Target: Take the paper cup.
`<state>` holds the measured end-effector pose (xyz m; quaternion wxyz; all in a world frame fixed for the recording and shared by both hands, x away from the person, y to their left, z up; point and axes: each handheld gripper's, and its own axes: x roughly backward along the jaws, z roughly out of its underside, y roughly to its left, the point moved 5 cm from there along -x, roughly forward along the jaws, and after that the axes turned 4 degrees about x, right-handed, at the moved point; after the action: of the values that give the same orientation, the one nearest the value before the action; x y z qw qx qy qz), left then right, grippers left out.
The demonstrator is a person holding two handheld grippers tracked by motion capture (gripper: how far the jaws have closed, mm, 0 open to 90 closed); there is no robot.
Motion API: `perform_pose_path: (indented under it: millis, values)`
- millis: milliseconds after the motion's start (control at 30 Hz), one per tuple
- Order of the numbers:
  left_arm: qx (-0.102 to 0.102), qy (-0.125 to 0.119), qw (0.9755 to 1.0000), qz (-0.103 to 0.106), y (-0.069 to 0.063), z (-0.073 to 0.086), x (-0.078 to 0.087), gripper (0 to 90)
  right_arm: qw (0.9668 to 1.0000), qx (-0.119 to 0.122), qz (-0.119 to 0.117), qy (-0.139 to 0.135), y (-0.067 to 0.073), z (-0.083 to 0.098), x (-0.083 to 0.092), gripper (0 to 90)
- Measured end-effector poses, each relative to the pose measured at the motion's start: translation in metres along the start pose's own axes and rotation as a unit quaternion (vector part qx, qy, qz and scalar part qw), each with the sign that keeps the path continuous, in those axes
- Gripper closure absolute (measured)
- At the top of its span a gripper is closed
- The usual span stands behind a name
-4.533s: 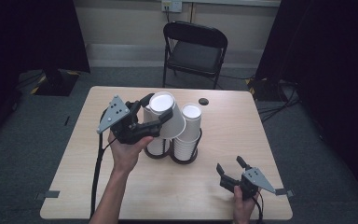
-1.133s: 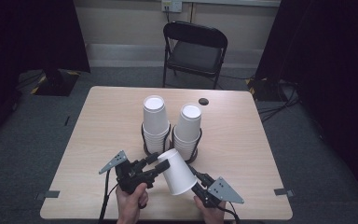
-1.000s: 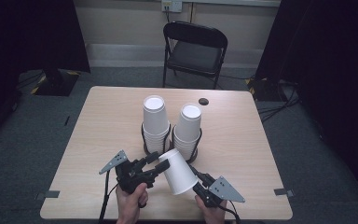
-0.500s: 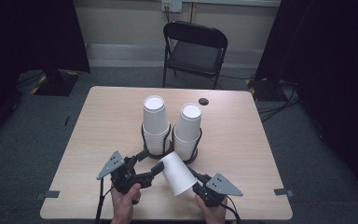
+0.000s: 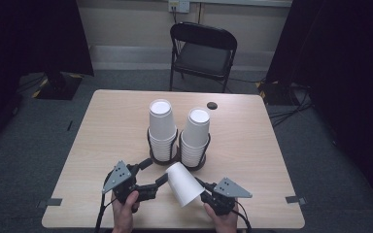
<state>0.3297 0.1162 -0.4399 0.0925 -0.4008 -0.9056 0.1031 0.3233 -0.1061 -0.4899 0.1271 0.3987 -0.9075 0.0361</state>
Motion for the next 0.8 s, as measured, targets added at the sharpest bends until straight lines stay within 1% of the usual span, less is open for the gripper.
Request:
perform_pose_path:
  millis: [33, 67, 100, 233, 300, 367, 400, 500, 567, 667, 733, 767, 800]
  values:
    - [-0.008, 0.000, 1.0000, -0.001, 0.000, 0.000, 0.000, 18.7, 1.0000, 0.001, 0.000, 0.006, 0.000, 0.000, 0.000, 86.2]
    - [-0.021, 0.003, 0.9998, -0.002, 0.000, 0.000, 0.000, 18.5, 0.9999, 0.000, 0.000, 0.010, 0.000, 0.000, 0.000, 86.2]
    - [-0.029, 0.007, 0.9996, 0.000, -0.001, 0.000, 0.000, 17.8, 0.9999, -0.001, -0.001, 0.016, 0.000, -0.001, -0.001, 86.1]
    - [-0.054, 0.021, 0.9982, 0.016, -0.003, 0.000, 0.002, 17.6, 0.9995, -0.009, -0.011, 0.027, -0.003, -0.003, -0.001, 86.1]
    - [-0.061, 0.028, 0.9976, 0.018, -0.003, 0.001, 0.003, 17.6, 0.9994, -0.011, -0.013, 0.031, -0.004, -0.004, 0.000, 86.1]
    - [-0.067, 0.034, 0.9971, 0.016, -0.002, 0.002, 0.004, 17.1, 0.9991, -0.014, -0.017, 0.035, -0.005, -0.005, 0.001, 86.1]
    - [-0.070, 0.041, 0.9966, 0.014, -0.002, 0.003, 0.005, 16.6, 0.9990, -0.013, -0.018, 0.038, -0.006, -0.005, 0.001, 86.1]
    - [-0.078, 0.054, 0.9953, 0.017, -0.003, 0.005, 0.005, 16.3, 0.9982, -0.013, -0.026, 0.053, -0.007, -0.007, 0.001, 86.1]
    - [-0.088, 0.063, 0.9939, 0.019, -0.006, 0.007, 0.005, 15.8, 0.9975, -0.012, -0.031, 0.062, -0.008, -0.008, 0.002, 86.2]
    - [-0.104, 0.070, 0.9916, 0.033, -0.010, 0.010, 0.005, 15.6, 0.9961, -0.007, -0.042, 0.078, -0.009, -0.012, 0.002, 86.2]
    - [-0.114, 0.075, 0.9902, 0.030, -0.011, 0.012, 0.005, 15.8, 0.9951, -0.005, -0.046, 0.088, -0.010, -0.014, 0.002, 86.2]
    - [-0.121, 0.079, 0.9891, 0.030, -0.012, 0.013, 0.005, 16.1, 0.9948, -0.006, -0.048, 0.090, -0.010, -0.014, 0.001, 86.2]
    - [-0.132, 0.083, 0.9874, 0.031, -0.013, 0.014, 0.005, 16.4, 0.9942, -0.006, -0.051, 0.094, -0.010, -0.015, 0.001, 86.2]
